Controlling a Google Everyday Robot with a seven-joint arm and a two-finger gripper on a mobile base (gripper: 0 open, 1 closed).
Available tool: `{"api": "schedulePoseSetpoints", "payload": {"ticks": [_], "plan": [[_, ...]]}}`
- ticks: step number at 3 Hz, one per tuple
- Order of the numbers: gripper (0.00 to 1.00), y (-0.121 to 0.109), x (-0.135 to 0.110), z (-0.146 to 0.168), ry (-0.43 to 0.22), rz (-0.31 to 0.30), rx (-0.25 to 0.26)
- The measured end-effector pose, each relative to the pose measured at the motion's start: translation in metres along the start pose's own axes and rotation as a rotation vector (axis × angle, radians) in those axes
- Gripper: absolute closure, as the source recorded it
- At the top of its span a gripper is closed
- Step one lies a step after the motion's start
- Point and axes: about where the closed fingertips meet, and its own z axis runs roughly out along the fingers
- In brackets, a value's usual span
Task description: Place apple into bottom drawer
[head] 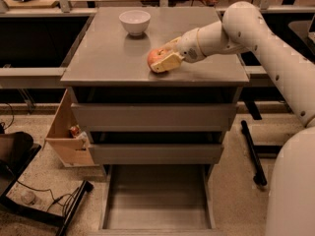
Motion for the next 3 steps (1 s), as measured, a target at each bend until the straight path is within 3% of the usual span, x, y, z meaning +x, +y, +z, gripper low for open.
{"api": "schedulePoseSetpoints", "payload": {"ticks": [2,3], "plan": [[0.88,0.0,0.0,0.0001,0.0,0.0,0.0],[1.0,0.0,0.0,0.0001,0.0,0.0,0.0]]}}
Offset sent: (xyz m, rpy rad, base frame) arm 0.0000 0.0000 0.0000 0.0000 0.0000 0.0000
